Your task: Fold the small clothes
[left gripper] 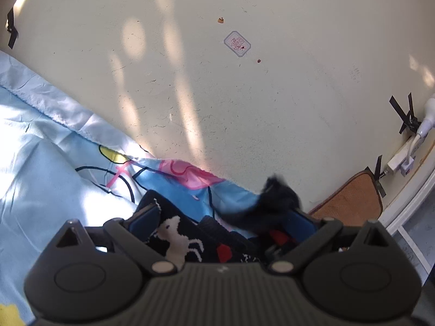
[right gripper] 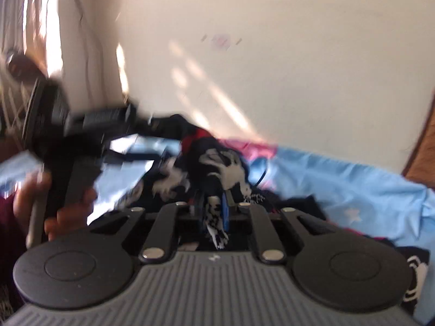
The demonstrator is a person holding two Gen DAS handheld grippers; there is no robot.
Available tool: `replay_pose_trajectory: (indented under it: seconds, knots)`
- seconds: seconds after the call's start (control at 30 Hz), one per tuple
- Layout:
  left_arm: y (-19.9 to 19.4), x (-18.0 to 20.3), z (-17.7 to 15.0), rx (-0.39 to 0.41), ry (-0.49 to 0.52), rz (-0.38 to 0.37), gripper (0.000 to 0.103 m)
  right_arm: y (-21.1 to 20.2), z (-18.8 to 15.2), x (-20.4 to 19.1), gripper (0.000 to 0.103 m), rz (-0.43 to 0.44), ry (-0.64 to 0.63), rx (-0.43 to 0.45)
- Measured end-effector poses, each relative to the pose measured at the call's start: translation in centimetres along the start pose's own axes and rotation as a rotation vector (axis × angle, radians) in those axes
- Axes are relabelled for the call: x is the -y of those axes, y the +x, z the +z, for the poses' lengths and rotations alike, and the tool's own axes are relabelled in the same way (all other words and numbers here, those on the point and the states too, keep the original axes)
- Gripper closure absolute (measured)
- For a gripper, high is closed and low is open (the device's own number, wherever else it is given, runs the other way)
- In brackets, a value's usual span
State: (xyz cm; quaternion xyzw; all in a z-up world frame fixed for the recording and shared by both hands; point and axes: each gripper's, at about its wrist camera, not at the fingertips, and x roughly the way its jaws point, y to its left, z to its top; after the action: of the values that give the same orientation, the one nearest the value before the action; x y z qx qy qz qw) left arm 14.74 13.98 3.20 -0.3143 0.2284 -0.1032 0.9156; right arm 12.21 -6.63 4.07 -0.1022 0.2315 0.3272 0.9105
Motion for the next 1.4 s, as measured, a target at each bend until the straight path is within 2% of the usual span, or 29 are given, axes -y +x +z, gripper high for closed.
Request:
replay_pose_trajectory:
  seconds: [0.07, 0.1, 0.17, 0.23, 0.33, 0.4, 0.47, 0.57, 0.6, 0.63, 0.67, 0.7, 0.8, 0.83, 0.87, 0.93, 0.97, 1.0, 1.07, 1.13, 1.2, 1.4]
  knots:
    - [0.2, 0.0, -0.1, -0.013, 0.007, 0.014, 0.004, 0.3, -1.1, -0.1, 0.078, -0.007, -0.023, -0.036]
    - [0.3, 0.0, -0.2, -0.020, 0.015, 0.022, 0.004, -0.4, -1.4, 0.8, 0.075, -0.008, 0.014, -0.018]
    - [0.4, 0.1, -0.4, -0.030, 0.025, 0.029, 0.004, -3.1, -1.4, 3.9, 0.061, -0.030, 0.146, 0.064]
    - [0.2, 0.1, -0.3, -0.041, 0.011, 0.014, 0.004, -6.1, -1.8, 7.5, 0.060, -0.075, 0.318, 0.148]
    - [-0.7, 0.0, 0.3, -0.036, -0.041, -0.041, 0.002, -9.5, -3.6, 11.5, 0.059, -0.204, 0.479, 0.208]
    - [-1.1, 0.2, 0.7, -0.036, -0.049, -0.048, 0.000, -10.4, -5.4, 13.2, 0.056, -0.302, 0.544, 0.195]
    - [-0.8, 0.4, 0.7, -0.066, -0.036, -0.013, 0.000, -10.5, -7.5, 14.5, 0.047, -0.383, 0.608, 0.160]
    - [0.0, 0.7, 0.1, -0.116, -0.033, 0.000, 0.002, -9.7, -10.0, 15.7, 0.040, -0.377, 0.705, 0.100]
    - [0.2, 0.9, 0.0, -0.127, -0.016, 0.020, 0.018, -9.4, -10.7, 15.8, 0.040, -0.346, 0.731, 0.087]
    - [0.4, 1.4, -0.1, -0.149, 0.026, 0.049, 0.039, -9.0, -11.2, 16.0, 0.051, -0.317, 0.745, 0.083]
    - [0.6, 1.8, -0.2, -0.184, 0.068, 0.074, 0.086, -8.8, -11.4, 15.8, 0.084, -0.290, 0.745, 0.090]
    - [0.6, 2.1, -0.2, -0.214, 0.101, 0.101, 0.093, -9.0, -11.4, 15.6, 0.083, -0.295, 0.748, 0.113]
    - [-0.4, 1.9, -0.1, -0.251, 0.151, 0.125, 0.093, -9.9, -10.9, 15.7, 0.084, -0.341, 0.723, 0.179]
    - [-0.6, 1.7, 0.0, -0.265, 0.156, 0.130, 0.093, -9.8, -10.9, 15.7, 0.084, -0.347, 0.706, 0.163]
    - [-0.7, 1.6, 0.2, -0.282, 0.164, 0.142, 0.089, -9.4, -11.1, 15.7, 0.081, -0.348, 0.698, 0.135]
    - [-1.2, 1.7, 0.4, -0.300, 0.203, 0.176, 0.075, -8.6, -11.7, 16.1, 0.072, -0.355, 0.716, 0.087]
    - [-1.8, 1.9, 0.6, -0.285, 0.229, 0.194, 0.057, -8.7, -11.9, 16.3, 0.065, -0.354, 0.738, 0.094]
    - [-2.8, 2.0, 0.9, -0.250, 0.246, 0.207, 0.040, -9.2, -11.9, 16.6, 0.062, -0.352, 0.757, 0.111]
    - [-4.7, 2.0, 1.8, -0.178, 0.238, 0.229, 0.025, -10.7, -11.5, 16.8, 0.059, -0.361, 0.773, 0.170]
    - [-6.6, 1.9, 2.6, -0.117, 0.204, 0.241, 0.025, -12.2, -10.9, 16.4, 0.056, -0.369, 0.766, 0.200]
    - [-8.3, 1.7, 2.7, -0.099, 0.164, 0.224, 0.025, -13.7, -10.4, 15.5, 0.055, -0.365, 0.746, 0.211]
    - [-13.7, 2.3, -1.3, -0.136, 0.173, 0.206, 0.020, -20.0, -9.8, 10.5, 0.055, -0.314, 0.646, 0.238]
